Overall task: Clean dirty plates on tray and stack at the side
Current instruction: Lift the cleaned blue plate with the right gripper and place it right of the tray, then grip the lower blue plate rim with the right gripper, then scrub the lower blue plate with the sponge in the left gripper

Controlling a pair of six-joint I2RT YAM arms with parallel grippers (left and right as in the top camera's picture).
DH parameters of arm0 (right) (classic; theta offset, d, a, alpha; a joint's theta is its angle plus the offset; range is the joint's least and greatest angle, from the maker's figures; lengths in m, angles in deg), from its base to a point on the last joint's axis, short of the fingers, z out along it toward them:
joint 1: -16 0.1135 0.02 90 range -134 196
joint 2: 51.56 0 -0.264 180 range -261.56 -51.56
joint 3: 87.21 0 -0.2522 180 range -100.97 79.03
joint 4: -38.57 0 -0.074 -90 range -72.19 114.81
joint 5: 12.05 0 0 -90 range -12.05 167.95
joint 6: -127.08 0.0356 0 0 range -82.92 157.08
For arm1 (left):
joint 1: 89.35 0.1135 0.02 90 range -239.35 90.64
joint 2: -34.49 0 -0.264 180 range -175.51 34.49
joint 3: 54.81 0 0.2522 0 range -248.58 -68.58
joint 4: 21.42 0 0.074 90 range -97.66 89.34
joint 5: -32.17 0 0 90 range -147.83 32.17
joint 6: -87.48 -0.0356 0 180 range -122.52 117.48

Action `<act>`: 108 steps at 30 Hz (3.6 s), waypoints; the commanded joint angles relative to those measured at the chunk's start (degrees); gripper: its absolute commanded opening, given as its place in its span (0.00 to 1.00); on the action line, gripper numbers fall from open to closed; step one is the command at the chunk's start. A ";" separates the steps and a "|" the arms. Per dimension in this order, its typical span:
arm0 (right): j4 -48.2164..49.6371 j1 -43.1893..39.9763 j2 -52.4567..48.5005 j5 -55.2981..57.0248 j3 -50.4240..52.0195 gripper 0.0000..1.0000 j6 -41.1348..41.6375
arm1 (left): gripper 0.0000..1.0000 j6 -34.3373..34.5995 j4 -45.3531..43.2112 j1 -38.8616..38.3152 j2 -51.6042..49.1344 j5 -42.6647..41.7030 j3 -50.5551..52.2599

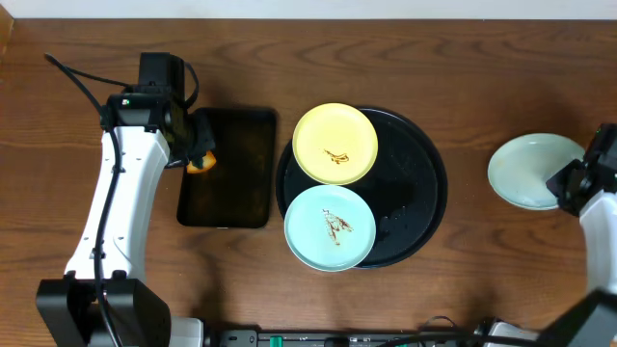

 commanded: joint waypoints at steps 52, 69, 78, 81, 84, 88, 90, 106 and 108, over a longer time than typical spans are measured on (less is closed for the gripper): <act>6.05 55.17 -4.33 -35.43 13.53 0.38 2.14 | 0.08 -0.92 1.05 -4.94 0.50 -8.35 0.31; 6.82 53.48 -4.31 -26.51 14.10 0.01 3.58 | 0.08 -0.87 -0.31 -22.36 0.39 -8.61 5.66; 6.73 49.22 -4.31 -23.39 13.84 0.01 0.96 | 0.08 -0.83 -8.09 -33.09 0.28 -12.76 7.63; 6.10 49.31 -4.31 -23.41 13.84 0.01 1.01 | 0.08 2.84 -11.13 -35.63 -0.61 -13.66 8.39; 5.92 49.92 -4.31 -23.61 13.84 0.01 1.01 | 0.08 3.48 -13.60 -37.48 -2.34 -17.44 8.50; 5.92 49.99 -4.31 -23.61 13.84 0.01 1.01 | 0.08 5.77 -16.17 -39.69 -5.70 -22.25 8.50; 5.88 49.99 -4.31 -23.61 13.84 0.01 1.01 | 0.08 6.86 -16.44 -40.74 -7.54 -22.82 8.50; 5.81 49.99 -4.31 -23.61 13.84 0.01 1.01 | 0.08 9.86 -17.25 -46.49 -17.81 -23.80 8.50; 5.81 49.99 -4.31 -23.61 13.84 0.01 1.01 | 0.08 9.81 -17.38 -46.82 -18.67 -23.67 8.50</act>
